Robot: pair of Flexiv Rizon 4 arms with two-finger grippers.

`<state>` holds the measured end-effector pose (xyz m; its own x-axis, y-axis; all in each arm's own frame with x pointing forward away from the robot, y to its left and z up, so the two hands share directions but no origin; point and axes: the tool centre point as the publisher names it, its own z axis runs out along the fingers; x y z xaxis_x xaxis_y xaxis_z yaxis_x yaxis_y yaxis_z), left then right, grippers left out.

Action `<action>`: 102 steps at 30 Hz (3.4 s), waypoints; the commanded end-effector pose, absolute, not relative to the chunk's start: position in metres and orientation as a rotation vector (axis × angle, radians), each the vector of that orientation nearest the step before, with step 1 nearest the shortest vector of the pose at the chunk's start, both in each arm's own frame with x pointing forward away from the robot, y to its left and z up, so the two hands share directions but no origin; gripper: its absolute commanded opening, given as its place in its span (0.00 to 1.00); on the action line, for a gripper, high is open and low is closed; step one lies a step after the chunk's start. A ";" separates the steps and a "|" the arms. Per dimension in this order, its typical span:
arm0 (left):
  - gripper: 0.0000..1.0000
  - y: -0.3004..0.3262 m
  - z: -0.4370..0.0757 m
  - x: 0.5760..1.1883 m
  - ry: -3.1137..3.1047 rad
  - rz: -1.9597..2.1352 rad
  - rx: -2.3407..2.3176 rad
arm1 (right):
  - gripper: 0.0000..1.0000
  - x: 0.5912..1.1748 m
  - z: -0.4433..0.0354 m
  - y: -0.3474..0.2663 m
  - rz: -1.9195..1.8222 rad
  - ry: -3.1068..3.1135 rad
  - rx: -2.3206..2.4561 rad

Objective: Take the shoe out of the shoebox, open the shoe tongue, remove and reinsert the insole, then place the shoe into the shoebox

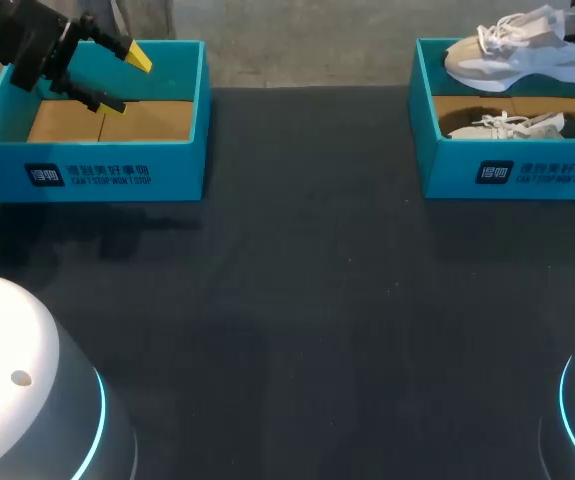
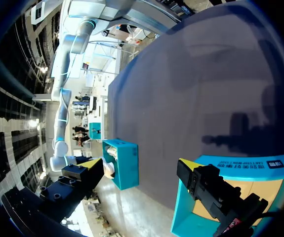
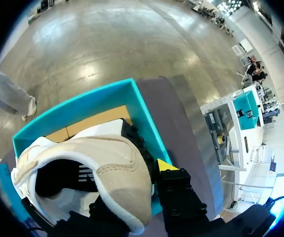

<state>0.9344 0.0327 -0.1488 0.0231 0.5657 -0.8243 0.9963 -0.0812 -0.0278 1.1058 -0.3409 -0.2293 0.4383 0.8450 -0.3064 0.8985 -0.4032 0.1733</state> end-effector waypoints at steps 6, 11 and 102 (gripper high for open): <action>1.00 0.033 -0.148 0.934 1.601 -0.926 1.712 | 0.00 1.115 -0.246 -0.343 -0.250 1.500 2.407; 1.00 0.033 -0.148 0.934 1.601 -0.926 1.712 | 0.00 1.119 -0.254 -0.345 -0.256 1.497 2.410; 1.00 0.033 -0.148 0.934 1.601 -0.926 1.712 | 0.33 1.146 -0.359 -0.360 -0.301 1.559 2.466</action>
